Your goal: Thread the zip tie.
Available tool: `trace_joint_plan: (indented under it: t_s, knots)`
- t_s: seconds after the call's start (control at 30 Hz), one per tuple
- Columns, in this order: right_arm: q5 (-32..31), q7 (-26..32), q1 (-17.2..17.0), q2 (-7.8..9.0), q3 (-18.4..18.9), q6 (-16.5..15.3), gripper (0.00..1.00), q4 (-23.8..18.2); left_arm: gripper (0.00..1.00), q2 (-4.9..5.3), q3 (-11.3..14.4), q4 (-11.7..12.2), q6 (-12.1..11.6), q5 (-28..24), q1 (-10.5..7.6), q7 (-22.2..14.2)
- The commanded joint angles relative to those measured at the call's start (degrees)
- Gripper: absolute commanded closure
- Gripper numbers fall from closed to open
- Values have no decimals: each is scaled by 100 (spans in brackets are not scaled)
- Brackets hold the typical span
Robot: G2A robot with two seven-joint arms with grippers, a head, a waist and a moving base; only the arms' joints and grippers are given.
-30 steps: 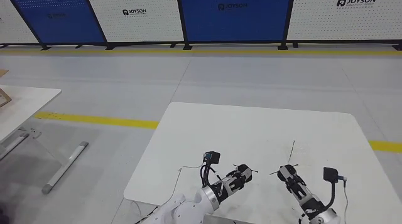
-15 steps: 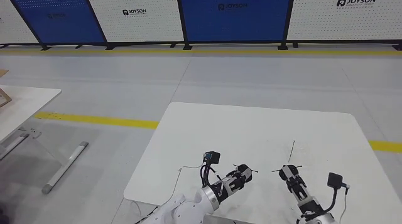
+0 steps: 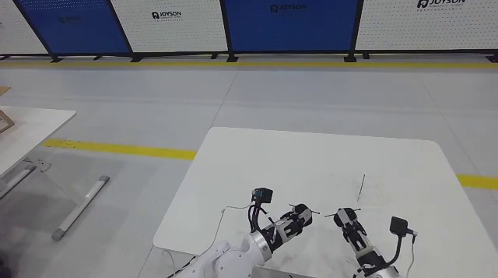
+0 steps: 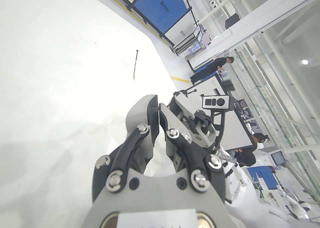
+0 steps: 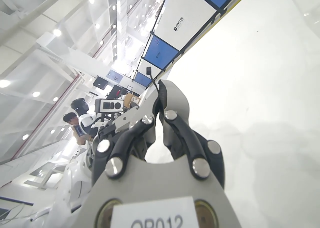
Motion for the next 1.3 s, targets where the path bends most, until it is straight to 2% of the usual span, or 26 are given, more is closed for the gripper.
trace_joint_plan:
  t_s: [0.0,0.3,0.47,0.67,0.97,1.27]
  knots:
    - [0,0,0,0,0,0,100,0,100,0,0,0,0,0,0,0]
    - [105,-111,87,-45,-81,78,100,50,100,0,0,0,0,0,0,0]
    - [-47,-295,153,-88,-148,303,100,6,100,0,0,0,0,0,0,0]
    - [11,-223,107,-103,-111,531,100,-99,100,0,0,0,0,0,0,0]
    - [3,-216,111,-104,-113,530,100,-96,100,0,0,0,0,0,0,0]
    - [-188,-305,184,-143,-155,226,100,144,100,0,0,0,0,0,0,0]
